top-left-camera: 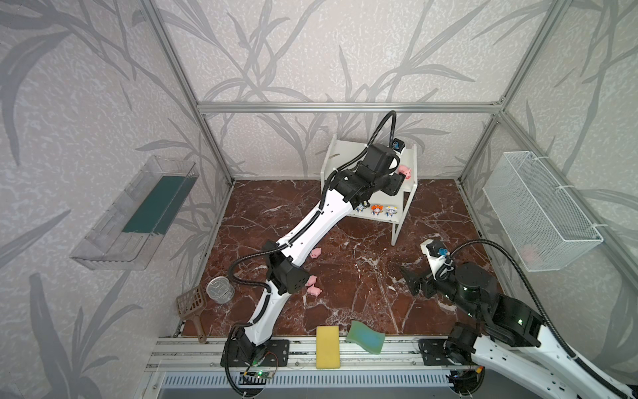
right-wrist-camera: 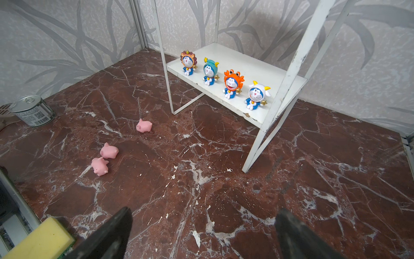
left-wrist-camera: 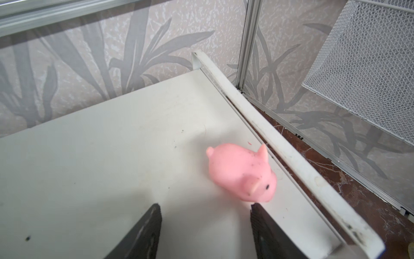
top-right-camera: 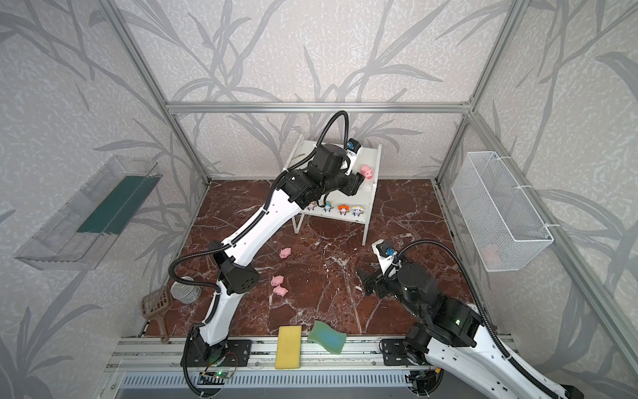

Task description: Place and organize the plastic toys onto the shelf

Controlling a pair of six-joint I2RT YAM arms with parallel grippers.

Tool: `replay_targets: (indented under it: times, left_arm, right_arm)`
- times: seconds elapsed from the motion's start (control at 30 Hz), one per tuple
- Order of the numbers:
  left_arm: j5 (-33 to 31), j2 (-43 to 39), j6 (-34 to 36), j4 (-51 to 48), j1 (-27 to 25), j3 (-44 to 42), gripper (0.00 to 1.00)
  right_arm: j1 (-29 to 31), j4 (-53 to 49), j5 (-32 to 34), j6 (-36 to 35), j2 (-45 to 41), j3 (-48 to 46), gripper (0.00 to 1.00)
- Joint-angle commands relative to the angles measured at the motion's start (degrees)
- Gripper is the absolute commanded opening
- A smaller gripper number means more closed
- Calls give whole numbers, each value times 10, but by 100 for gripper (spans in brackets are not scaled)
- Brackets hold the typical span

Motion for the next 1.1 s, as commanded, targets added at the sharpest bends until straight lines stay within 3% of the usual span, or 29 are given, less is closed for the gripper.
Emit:
replay_targets:
  times: [0.0, 0.3, 0.43, 0.5, 0.63, 0.87, 1.07]
  left_arm:
    - [1, -64, 15, 4, 2, -30, 68]
    - [-31, -202, 37, 62, 0, -212, 73]
    - [-59, -271, 56, 60, -8, -287, 84]
    - [-87, -321, 65, 76, -17, -352, 99]
    - [-136, -430, 71, 104, -35, -489, 99]
    - [-210, -604, -25, 54, -50, -686, 99]
    - [-253, -735, -107, 6, -50, -838, 99]
  right_arm:
    - [-1, 19, -5, -5, 4, -5, 99]
    - [-2, 28, -11, -2, 15, -8, 99]
    - [-1, 28, -20, -4, 25, -7, 99]
    - [-1, 34, -40, -13, 29, -8, 99]
    - [-2, 48, -84, -26, 45, -11, 99]
    - [9, 106, -190, -17, 112, -33, 99]
    - [87, 218, -174, -4, 223, -62, 99]
